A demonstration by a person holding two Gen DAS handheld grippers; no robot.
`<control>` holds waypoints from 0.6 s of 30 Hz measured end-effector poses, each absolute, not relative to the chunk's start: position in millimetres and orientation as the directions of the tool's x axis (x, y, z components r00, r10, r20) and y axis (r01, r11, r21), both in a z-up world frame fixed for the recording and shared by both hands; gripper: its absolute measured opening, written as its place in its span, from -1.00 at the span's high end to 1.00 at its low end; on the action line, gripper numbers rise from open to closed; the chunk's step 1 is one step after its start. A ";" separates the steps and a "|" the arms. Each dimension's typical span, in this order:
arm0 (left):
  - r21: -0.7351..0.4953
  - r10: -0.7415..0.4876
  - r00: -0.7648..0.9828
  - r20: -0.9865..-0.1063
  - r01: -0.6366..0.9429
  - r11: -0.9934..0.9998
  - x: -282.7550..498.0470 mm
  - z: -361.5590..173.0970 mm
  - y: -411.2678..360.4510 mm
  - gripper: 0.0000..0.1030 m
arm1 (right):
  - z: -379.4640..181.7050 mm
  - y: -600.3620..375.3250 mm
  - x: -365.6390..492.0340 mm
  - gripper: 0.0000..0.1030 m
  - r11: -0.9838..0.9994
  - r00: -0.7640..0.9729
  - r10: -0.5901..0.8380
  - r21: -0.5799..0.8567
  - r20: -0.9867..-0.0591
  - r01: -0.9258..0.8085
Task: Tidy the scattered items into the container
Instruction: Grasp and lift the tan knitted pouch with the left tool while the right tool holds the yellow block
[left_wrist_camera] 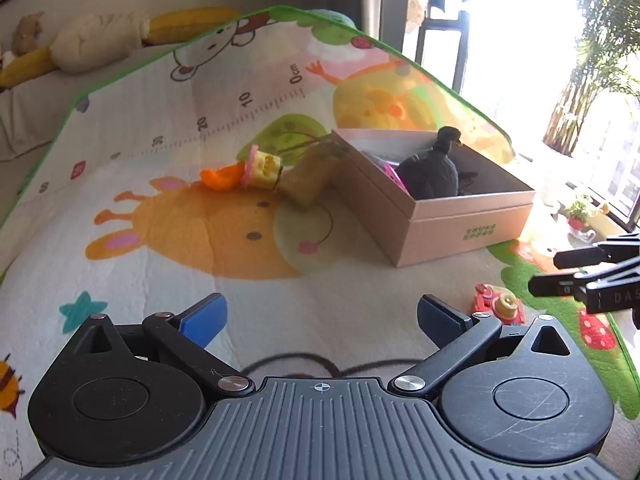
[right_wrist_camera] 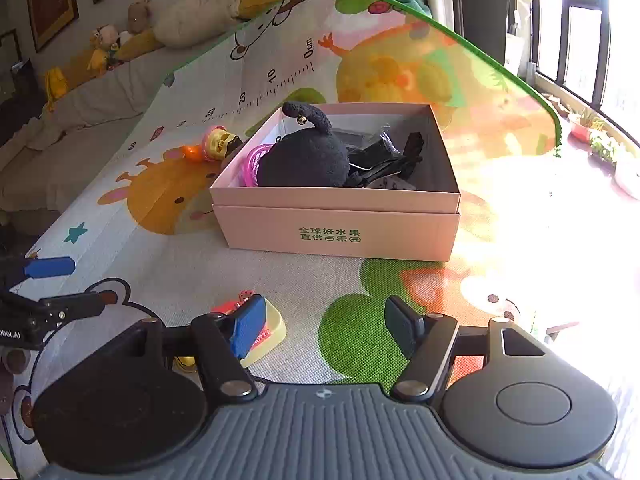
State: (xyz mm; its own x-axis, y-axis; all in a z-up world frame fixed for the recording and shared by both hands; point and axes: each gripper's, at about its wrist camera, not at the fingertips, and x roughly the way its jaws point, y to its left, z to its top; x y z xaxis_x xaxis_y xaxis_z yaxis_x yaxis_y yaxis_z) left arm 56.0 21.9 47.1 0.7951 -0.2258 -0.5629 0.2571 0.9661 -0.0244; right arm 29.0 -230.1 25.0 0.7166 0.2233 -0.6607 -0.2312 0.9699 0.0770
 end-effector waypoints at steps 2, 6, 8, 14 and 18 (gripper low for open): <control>0.080 -0.186 0.833 -0.521 0.264 0.961 80.5 52.0 14.3 -1.00 | 14.1 -222.7 25.6 -0.33 0.967 0.721 0.220 0.053 -0.657 -0.247; 0.249 -0.168 0.870 -0.464 0.309 0.918 126.8 52.2 -7.5 -0.76 | 0.9 -222.7 22.8 -0.41 0.963 0.738 0.262 0.120 -0.622 -0.241; 0.280 -0.188 0.860 -0.474 0.350 0.894 148.7 47.5 -19.4 -0.30 | -4.1 -226.5 25.6 -0.51 0.965 0.750 0.263 0.166 -0.608 -0.204; 0.325 -0.167 0.851 -0.498 0.362 0.874 207.5 20.3 -37.9 -0.53 | -12.7 -233.6 29.2 -0.70 0.959 0.753 0.271 0.239 -0.599 -0.155; 0.323 -0.160 0.843 -0.514 0.363 0.874 226.0 8.6 -36.2 -0.24 | -14.1 -230.9 31.3 -0.80 0.958 0.750 0.275 0.239 -0.601 -0.160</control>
